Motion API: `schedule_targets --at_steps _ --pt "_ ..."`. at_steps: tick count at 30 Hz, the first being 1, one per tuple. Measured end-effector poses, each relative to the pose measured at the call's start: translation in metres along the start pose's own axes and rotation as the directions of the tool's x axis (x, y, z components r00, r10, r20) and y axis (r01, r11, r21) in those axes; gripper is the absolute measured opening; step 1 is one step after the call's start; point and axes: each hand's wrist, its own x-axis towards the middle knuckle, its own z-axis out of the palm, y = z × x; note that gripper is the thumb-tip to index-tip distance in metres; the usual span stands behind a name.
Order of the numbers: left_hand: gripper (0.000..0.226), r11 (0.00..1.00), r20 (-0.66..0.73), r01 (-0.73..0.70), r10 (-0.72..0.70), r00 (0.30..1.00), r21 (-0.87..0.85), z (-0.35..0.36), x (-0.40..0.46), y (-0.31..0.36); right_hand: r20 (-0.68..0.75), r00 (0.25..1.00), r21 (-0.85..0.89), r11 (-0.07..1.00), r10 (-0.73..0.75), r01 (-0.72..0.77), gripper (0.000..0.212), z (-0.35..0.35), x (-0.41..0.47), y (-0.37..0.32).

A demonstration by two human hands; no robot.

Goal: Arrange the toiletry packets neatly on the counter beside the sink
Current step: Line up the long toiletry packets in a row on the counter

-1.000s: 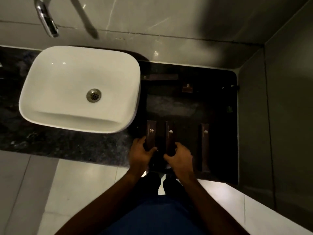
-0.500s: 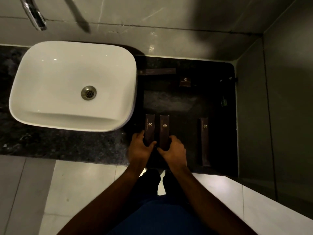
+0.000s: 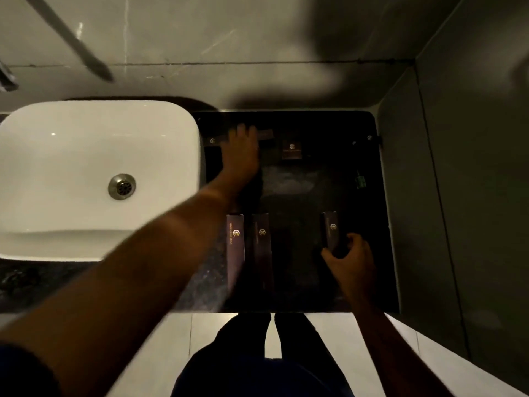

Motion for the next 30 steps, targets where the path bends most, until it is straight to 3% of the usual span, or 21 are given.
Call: schedule_targets --at_steps 3,6,10,13,14,16,18,20,22,24,26,28,30 --pt "0.058 0.987 0.127 0.058 -0.077 0.989 0.151 -0.008 0.045 -0.007 0.012 1.000 -0.003 1.000 -0.021 0.021 0.055 0.001 0.004 0.011" --pt "0.037 0.969 0.127 0.035 -0.068 0.990 0.246 -0.014 0.052 -0.016 -0.024 0.998 0.005 0.998 -0.059 0.059 0.035 0.001 0.005 0.016" --pt "0.029 0.981 -0.014 0.006 -0.004 1.000 0.192 -0.049 0.030 -0.011 -0.108 0.993 0.099 0.994 -0.042 0.053 0.030 -0.012 0.016 0.028" --pt "0.024 0.964 -0.182 -0.198 0.229 0.956 0.177 -0.063 -0.012 0.018 -0.083 0.995 0.140 0.987 -0.062 0.073 0.034 -0.021 0.025 0.038" --pt "0.023 0.922 -0.154 -0.318 0.355 0.922 0.220 -0.055 -0.032 0.032 -0.054 0.995 0.141 0.986 -0.081 0.088 0.038 -0.022 0.027 0.041" --pt "0.025 0.767 0.030 -0.559 0.581 0.813 0.315 -0.021 -0.082 0.063 0.000 0.994 0.138 0.985 -0.108 0.107 0.045 -0.024 0.028 0.043" --pt "0.021 0.553 0.186 -0.751 0.746 0.639 0.362 0.026 -0.123 0.082 0.022 0.992 0.137 0.983 -0.125 0.121 0.048 -0.024 0.027 0.045" --pt "0.019 0.417 0.266 -0.852 0.823 0.502 0.318 0.057 -0.139 0.085 0.029 0.990 0.124 0.983 -0.140 0.135 0.050 -0.023 0.025 0.048" --pt "0.024 0.378 0.276 -0.880 0.847 0.454 0.287 0.071 -0.139 0.080 0.049 0.990 0.119 0.985 -0.134 0.128 0.050 -0.021 0.021 0.051" --pt "0.044 0.454 0.260 -0.864 0.827 0.500 0.218 0.075 -0.141 0.077 0.061 0.990 0.132 0.984 -0.131 0.122 0.048 -0.021 0.017 0.052" --pt "0.075 0.641 0.233 -0.765 0.735 0.637 0.070 0.069 -0.152 0.078 0.052 0.988 0.150 0.979 -0.144 0.135 0.045 -0.021 0.017 0.052" --pt "0.090 0.844 0.192 -0.527 0.537 0.822 -0.102 0.064 -0.168 0.081 0.053 0.987 0.162 0.976 -0.154 0.144 0.043 -0.021 0.016 0.052" --pt "0.093 0.928 0.172 -0.316 0.351 0.921 -0.198 0.066 -0.181 0.087 0.052 0.987 0.164 0.976 -0.154 0.144 0.041 -0.019 0.016 0.051"
